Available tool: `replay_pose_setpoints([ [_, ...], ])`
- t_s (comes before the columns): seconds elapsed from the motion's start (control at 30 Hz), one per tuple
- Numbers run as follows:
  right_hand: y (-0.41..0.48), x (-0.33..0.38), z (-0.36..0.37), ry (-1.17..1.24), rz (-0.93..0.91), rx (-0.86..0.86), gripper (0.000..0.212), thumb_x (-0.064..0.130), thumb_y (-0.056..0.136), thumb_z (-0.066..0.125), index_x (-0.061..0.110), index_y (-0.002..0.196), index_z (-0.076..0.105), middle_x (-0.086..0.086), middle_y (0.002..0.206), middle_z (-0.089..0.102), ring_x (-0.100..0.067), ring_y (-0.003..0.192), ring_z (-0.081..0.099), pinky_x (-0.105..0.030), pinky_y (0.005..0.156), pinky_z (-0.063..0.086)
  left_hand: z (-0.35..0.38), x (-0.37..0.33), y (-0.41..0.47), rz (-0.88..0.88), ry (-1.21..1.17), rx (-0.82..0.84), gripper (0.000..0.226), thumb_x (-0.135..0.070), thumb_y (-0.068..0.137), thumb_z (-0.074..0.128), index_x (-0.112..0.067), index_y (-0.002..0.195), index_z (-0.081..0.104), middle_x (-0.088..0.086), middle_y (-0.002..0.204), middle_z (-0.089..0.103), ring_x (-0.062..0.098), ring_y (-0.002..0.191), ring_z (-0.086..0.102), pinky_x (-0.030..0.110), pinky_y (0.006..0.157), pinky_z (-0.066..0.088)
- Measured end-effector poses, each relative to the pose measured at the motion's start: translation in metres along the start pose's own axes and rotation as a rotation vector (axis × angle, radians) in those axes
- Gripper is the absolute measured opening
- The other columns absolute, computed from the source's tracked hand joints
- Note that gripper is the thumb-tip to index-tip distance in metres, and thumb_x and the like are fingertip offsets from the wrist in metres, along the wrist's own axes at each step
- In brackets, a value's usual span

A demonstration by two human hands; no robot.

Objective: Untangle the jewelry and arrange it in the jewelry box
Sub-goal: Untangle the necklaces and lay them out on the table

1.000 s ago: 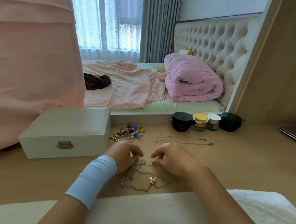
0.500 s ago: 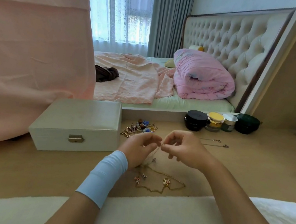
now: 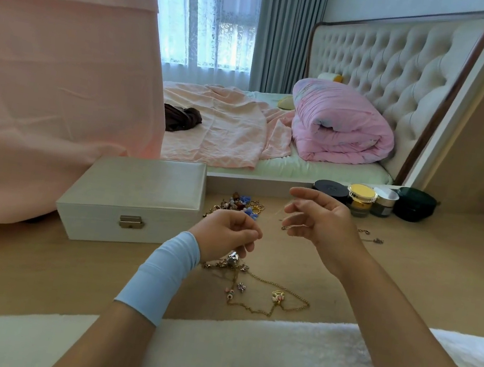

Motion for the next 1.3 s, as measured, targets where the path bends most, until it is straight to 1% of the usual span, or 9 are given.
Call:
replay_pose_setpoints([
  [0.23, 0.008, -0.003, -0.029, 0.131, 0.019, -0.250, 0.023, 0.001, 0.101, 0.050, 0.008, 0.105, 0.071, -0.006, 0.079, 0.066, -0.017, 0.065, 0.064, -0.030, 0.060, 0.057, -0.009, -0.011, -0.007, -0.006, -0.088, -0.004, 0.013, -0.010, 0.098, 0.054, -0.005, 0.094, 0.066, 0.004, 0.070, 0.063, 0.017, 0.063, 0.060, 0.027, 0.071, 0.057],
  [0.37, 0.007, -0.009, -0.037, -0.057, 0.037, -0.326, 0.023, 0.005, 0.102, 0.050, 0.011, 0.107, 0.072, -0.007, 0.088, 0.067, -0.016, 0.067, 0.062, -0.028, 0.060, 0.056, -0.017, -0.014, -0.009, -0.021, -0.135, -0.017, 0.017, -0.012, 0.100, 0.051, -0.005, 0.098, 0.067, 0.001, 0.069, 0.061, 0.015, 0.056, 0.055, 0.037, 0.074, 0.056],
  [0.53, 0.006, -0.016, -0.029, -0.700, 0.021, -0.109, 0.027, 0.010, 0.100, 0.049, 0.019, 0.090, 0.073, -0.001, 0.085, 0.066, -0.014, 0.067, 0.057, -0.027, 0.059, 0.048, -0.026, -0.013, -0.010, -0.051, -0.096, -0.033, 0.015, -0.015, 0.099, 0.054, -0.009, 0.098, 0.068, -0.001, 0.071, 0.064, 0.014, 0.052, 0.055, 0.034, 0.061, 0.057],
  [0.7, 0.001, -0.039, -0.019, -1.185, 0.222, 0.229, 0.017, 0.025, 0.094, 0.056, 0.026, 0.088, 0.072, 0.006, 0.097, 0.067, -0.012, 0.091, 0.062, -0.034, 0.080, 0.055, -0.020, -0.001, -0.008, -0.099, 0.006, -0.021, 0.011, -0.015, 0.097, 0.057, -0.010, 0.095, 0.066, 0.000, 0.073, 0.065, 0.013, 0.052, 0.054, 0.026, 0.051, 0.052],
  [0.97, -0.004, -0.019, -0.026, -1.548, 0.241, 0.206, 0.015, 0.028, 0.090, 0.061, 0.034, 0.099, 0.071, 0.010, 0.106, 0.066, -0.014, 0.097, 0.061, -0.035, 0.087, 0.057, 0.007, 0.006, 0.000, -0.067, 0.080, -0.021, 0.010, -0.016, 0.097, 0.058, -0.015, 0.093, 0.067, -0.001, 0.080, 0.068, 0.013, 0.061, 0.062, 0.032, 0.065, 0.057],
  [1.07, -0.004, -0.018, -0.004, -1.387, 0.079, 0.276, 0.027, 0.022, 0.093, 0.059, 0.035, 0.115, 0.069, 0.015, 0.115, 0.057, -0.009, 0.102, 0.057, -0.027, 0.086, 0.051, 0.016, 0.004, 0.002, -0.031, 0.063, -0.018, 0.010, -0.016, 0.096, 0.060, -0.017, 0.093, 0.069, -0.002, 0.079, 0.069, 0.014, 0.062, 0.063, 0.032, 0.066, 0.057],
  [1.13, -0.009, -0.023, 0.019, -1.009, 0.034, 0.404, 0.034, 0.015, 0.094, 0.056, 0.031, 0.122, 0.067, 0.012, 0.113, 0.066, -0.008, 0.097, 0.062, -0.029, 0.084, 0.053, 0.019, 0.002, 0.001, -0.006, 0.043, -0.024, 0.010, -0.016, 0.095, 0.060, -0.017, 0.092, 0.070, 0.000, 0.079, 0.070, 0.015, 0.063, 0.064, 0.029, 0.062, 0.056],
  [1.2, -0.016, -0.030, 0.035, -0.684, 0.097, 0.506, 0.030, 0.006, 0.096, 0.054, 0.018, 0.120, 0.067, -0.001, 0.094, 0.074, -0.012, 0.082, 0.067, -0.031, 0.077, 0.056, 0.017, 0.001, 0.001, 0.011, 0.029, -0.032, 0.010, -0.015, 0.096, 0.060, -0.014, 0.095, 0.070, 0.002, 0.079, 0.070, 0.017, 0.064, 0.064, 0.029, 0.062, 0.056],
  [1.3, -0.016, -0.034, 0.033, -0.658, 0.119, 0.509, 0.019, 0.010, 0.101, 0.055, 0.010, 0.111, 0.070, 0.000, 0.068, 0.061, -0.010, 0.059, 0.057, -0.028, 0.064, 0.055, 0.009, 0.004, 0.000, -0.027, -0.021, -0.021, 0.013, -0.014, 0.098, 0.056, -0.008, 0.104, 0.067, 0.003, 0.081, 0.069, 0.018, 0.066, 0.065, 0.032, 0.065, 0.058],
])
Point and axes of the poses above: each hand's wrist, its own y-axis towards the middle knuckle, its own z-axis out of the palm, x = y × z, the point moved 7 cm from there along y, towards the middle knuckle
